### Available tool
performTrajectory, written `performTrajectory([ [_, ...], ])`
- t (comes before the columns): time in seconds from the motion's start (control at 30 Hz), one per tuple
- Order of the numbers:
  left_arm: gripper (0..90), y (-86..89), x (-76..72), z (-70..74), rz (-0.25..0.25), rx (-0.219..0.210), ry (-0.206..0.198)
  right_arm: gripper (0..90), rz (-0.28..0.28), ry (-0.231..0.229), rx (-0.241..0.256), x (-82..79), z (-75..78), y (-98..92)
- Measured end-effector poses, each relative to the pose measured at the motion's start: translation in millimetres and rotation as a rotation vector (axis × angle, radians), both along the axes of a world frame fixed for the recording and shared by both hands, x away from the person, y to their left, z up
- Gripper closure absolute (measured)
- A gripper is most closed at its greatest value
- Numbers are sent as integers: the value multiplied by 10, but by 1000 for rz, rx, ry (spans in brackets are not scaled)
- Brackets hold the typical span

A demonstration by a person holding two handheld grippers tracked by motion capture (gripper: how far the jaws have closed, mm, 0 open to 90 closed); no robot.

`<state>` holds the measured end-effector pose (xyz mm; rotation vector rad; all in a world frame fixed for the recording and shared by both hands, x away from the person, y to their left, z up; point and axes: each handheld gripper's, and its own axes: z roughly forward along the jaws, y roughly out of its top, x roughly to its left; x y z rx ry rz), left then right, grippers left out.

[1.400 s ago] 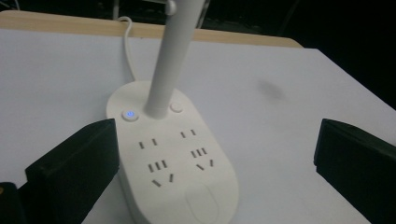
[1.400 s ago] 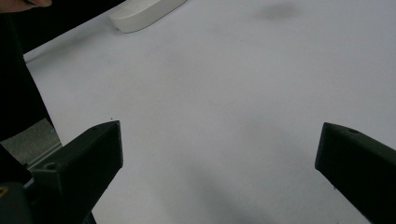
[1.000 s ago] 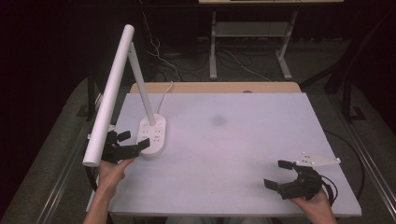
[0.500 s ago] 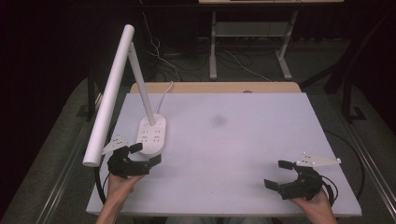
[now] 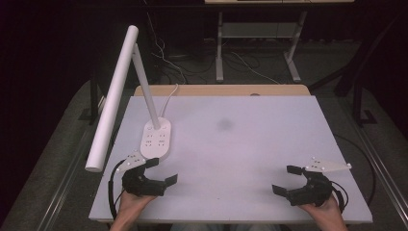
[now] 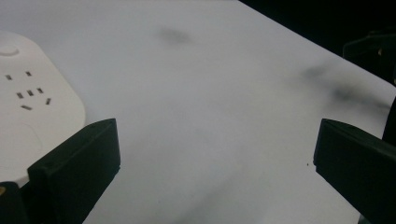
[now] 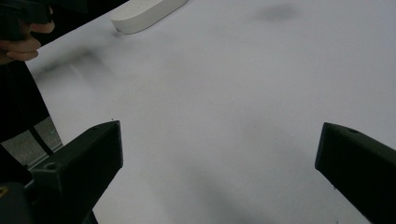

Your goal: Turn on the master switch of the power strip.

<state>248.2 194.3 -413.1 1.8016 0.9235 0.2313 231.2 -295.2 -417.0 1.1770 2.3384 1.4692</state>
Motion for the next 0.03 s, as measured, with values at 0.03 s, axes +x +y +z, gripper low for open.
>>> performTrajectory([
  [0.03, 0, -6, -7, -7, -4, 7, 0, 3, 0, -1, -1, 1, 0, -1],
])
